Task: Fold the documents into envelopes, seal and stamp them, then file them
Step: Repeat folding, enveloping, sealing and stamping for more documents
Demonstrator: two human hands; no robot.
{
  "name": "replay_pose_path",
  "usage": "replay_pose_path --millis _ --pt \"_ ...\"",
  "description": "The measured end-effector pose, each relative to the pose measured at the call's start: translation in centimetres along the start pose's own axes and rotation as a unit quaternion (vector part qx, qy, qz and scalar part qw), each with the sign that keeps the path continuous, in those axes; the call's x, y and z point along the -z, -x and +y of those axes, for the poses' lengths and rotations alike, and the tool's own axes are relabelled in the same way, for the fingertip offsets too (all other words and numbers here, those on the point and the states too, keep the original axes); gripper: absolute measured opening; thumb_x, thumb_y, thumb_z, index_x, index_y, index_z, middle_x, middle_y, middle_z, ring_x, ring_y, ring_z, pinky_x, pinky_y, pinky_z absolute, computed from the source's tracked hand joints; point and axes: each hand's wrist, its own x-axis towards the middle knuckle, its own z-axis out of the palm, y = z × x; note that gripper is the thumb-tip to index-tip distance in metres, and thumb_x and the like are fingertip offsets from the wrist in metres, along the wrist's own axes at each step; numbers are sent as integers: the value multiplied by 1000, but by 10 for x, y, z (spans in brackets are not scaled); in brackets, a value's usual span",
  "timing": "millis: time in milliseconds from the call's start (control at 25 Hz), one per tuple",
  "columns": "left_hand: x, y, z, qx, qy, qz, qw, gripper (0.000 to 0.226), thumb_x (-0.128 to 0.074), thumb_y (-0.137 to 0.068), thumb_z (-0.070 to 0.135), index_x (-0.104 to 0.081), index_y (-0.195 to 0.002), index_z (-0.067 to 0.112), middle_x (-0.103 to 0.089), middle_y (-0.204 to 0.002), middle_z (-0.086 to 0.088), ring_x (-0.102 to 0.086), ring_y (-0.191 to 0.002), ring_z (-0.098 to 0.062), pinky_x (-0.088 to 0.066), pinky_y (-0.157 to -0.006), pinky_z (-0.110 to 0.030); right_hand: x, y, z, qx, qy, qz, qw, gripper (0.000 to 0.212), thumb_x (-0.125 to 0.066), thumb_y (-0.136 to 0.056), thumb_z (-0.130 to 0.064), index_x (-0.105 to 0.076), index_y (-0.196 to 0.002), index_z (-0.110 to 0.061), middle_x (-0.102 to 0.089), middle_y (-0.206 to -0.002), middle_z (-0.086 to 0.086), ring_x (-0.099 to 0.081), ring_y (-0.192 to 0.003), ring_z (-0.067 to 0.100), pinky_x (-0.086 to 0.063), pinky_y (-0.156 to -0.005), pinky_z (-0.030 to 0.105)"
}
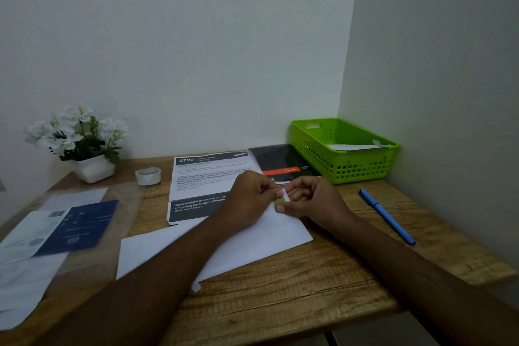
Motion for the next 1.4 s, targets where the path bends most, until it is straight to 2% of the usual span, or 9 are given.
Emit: replay_pose_path --millis 160,320,560,800,920,1040,1160,1280,1400 --pt "2 -2 -1 7 5 -19 1000 6 -71 -80 9 -76 -81 5 -73 -73 -12 -58 -64 -9 -47 -61 -31 0 0 -1 -5 11 -12 1000 37 -90 -56 -2 -66 -84 -10 -68 -68 8 -62 -62 14 -54 -61 29" --pt "7 -2 -2 21 46 -56 997 11 -71 -78 2 -77 -84 8 -65 -55 19 -53 -52 11 -38 -51 -7 1 -1 3 -23 -3 -15 1000 32 -87 -62 0 -68 -85 -14 -70 -64 0 -64 -59 6 -53 -59 21" --pt "21 0 -1 72 57 -114 989 37 -67 -72 -11 -73 -92 19 -66 -59 26 -63 -59 10 -46 -54 -5 4 -4 0 -66 -35 -25 997 22 -68 -83 1 -73 -99 -13 -77 -82 4 -71 -74 10 -55 -61 20" --pt "15 5 6 96 100 -103 985 25 -86 -64 16 -75 -80 33 -64 -58 6 -49 -53 -1 -34 -50 -12 3 -2 0 -69 -57 -1 996 10 -67 -88 -12 -76 -87 -15 -70 -61 -6 -56 -47 0 -43 -46 12" --pt "12 5 5 80 66 -99 990 28 -87 -62 16 -75 -78 35 -49 -48 13 -36 -45 1 -26 -45 -12 3 -1 1 -53 -46 -5 998 9 -75 -81 -15 -76 -90 -14 -73 -67 -5 -64 -57 2 -48 -53 15" --pt "12 5 5 83 38 -104 990 28 -86 -62 15 -76 -86 25 -55 -49 11 -39 -42 2 -31 -46 -13 3 0 1 -51 -51 -12 997 20 -78 -76 -9 -75 -96 -9 -77 -84 6 -74 -81 18 -58 -73 30" --pt "10 4 7 89 31 -116 989 27 -82 -64 8 -74 -86 20 -65 -64 -7 -46 -50 -8 -36 -54 -24 2 0 1 -32 -43 -5 999 25 -82 -72 -9 -74 -96 -10 -77 -81 5 -74 -80 17 -56 -69 26" --pt "8 3 9 95 17 -117 988 34 -80 -64 5 -66 -89 23 -59 -60 -1 -45 -44 -6 -35 -49 -19 3 2 -1 -15 -38 -10 999 31 -85 -67 -13 -73 -95 -16 -76 -74 1 -73 -76 13 -54 -63 20" --pt "10 6 8 117 46 -143 982 47 -79 -64 3 -55 -99 22 -64 -68 -1 -50 -45 -2 -38 -46 -15 4 4 -2 2 -16 -25 1000 41 -89 -62 -14 -71 -98 -20 -76 -75 10 -73 -77 19 -56 -70 27"
